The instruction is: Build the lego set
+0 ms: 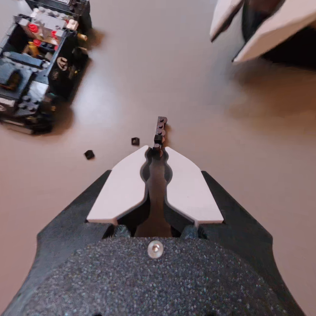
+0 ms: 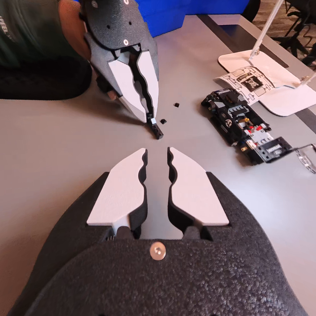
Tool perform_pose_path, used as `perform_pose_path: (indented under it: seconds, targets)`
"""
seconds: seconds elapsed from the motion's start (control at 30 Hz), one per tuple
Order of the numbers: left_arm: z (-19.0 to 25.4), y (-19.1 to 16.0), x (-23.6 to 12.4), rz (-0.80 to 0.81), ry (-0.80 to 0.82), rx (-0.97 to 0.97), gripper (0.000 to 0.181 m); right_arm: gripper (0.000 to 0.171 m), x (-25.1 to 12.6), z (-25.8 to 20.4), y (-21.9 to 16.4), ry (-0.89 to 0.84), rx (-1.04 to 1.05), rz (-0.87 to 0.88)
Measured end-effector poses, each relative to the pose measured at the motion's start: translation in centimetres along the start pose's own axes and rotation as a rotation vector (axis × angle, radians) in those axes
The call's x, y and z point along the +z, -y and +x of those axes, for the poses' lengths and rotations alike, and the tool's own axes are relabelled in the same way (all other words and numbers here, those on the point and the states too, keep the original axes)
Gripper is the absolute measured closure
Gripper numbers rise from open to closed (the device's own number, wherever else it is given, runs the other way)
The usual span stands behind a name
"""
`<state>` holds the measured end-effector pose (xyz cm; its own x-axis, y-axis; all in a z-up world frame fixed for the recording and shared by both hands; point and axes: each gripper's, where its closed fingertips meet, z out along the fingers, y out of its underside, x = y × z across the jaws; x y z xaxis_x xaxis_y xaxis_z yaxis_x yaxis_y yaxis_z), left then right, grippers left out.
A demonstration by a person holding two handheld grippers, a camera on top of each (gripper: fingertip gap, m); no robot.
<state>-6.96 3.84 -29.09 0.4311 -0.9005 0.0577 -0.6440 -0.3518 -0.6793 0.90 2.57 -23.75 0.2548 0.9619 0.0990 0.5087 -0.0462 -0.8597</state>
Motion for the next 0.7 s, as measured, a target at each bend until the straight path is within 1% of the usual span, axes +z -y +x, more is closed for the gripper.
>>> perform_pose_path:
  seconds: [0.07,0.1,0.13,0.23,0.33,0.4,0.47,0.57,0.7]
  targets:
    - [-1.0,-0.7,-0.1,-0.020,0.076,0.070,0.169,0.150,1.3,0.5,0.4,0.023,0.003,-0.004]
    - [-1.1,-0.8,-0.1,-0.021,0.084,0.087,0.169,0.150,1.9,0.8,0.5,0.029,0.010,-0.006]
    - [-1.1,-0.8,-0.1,-0.011,0.077,0.091,0.169,0.150,2.5,1.0,0.7,0.038,0.019,-0.005]
    - [-1.4,-0.8,-0.1,-0.002,0.085,0.108,0.161,0.151,4.0,1.5,1.4,0.065,0.041,0.003]
    - [-1.5,-1.0,-0.6,0.006,0.078,0.121,0.154,0.153,5.6,2.4,2.0,0.069,0.042,-0.018]
    - [-1.6,-1.0,-1.3,0.036,0.066,0.110,0.153,0.155,6.8,3.0,2.2,0.082,0.045,-0.046]
    - [-1.9,-1.0,-2.1,0.074,0.061,0.089,0.154,0.156,8.1,3.0,1.7,0.124,0.024,-0.114]
    - [-3.0,-1.5,-2.8,0.097,0.089,0.069,0.160,0.159,9.7,2.7,0.7,0.194,-0.061,-0.191]
    - [-2.7,-1.5,-2.6,0.117,0.067,0.071,0.163,0.161,10.4,1.6,0.7,0.324,-0.097,-0.216]
